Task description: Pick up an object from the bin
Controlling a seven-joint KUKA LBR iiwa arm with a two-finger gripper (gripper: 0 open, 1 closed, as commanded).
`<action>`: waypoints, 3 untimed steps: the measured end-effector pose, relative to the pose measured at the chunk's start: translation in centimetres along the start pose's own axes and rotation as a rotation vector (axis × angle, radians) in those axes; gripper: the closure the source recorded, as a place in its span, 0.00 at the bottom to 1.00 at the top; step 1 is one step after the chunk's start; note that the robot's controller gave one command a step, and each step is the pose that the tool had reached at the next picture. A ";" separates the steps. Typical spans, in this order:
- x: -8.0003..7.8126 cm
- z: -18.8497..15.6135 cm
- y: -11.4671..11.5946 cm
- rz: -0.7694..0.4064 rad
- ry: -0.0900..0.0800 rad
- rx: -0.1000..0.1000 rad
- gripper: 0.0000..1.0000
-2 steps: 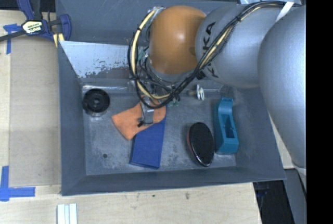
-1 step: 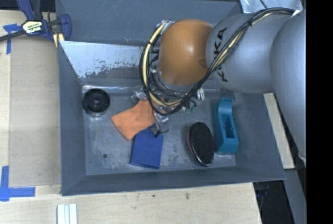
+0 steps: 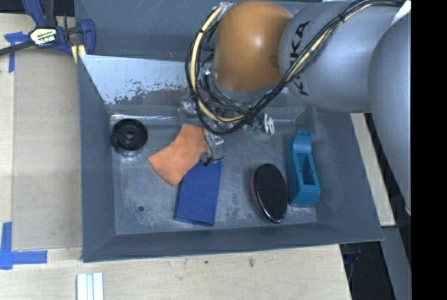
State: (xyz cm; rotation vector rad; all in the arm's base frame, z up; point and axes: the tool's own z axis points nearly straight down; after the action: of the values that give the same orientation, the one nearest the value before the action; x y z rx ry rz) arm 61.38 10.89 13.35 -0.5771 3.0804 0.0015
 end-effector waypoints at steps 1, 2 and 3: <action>0.7 4.4 -0.8 -0.210 0.000 0.001 0.00; -1.0 5.9 -0.1 -0.355 0.002 -0.002 1.00; -1.0 5.9 -0.1 -0.356 0.002 -0.002 1.00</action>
Offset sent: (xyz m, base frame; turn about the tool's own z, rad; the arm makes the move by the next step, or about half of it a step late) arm 0.0071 0.0016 -0.0635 -0.3598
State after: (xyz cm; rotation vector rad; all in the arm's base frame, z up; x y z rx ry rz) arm 62.37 11.13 7.50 -1.1134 2.9316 0.0018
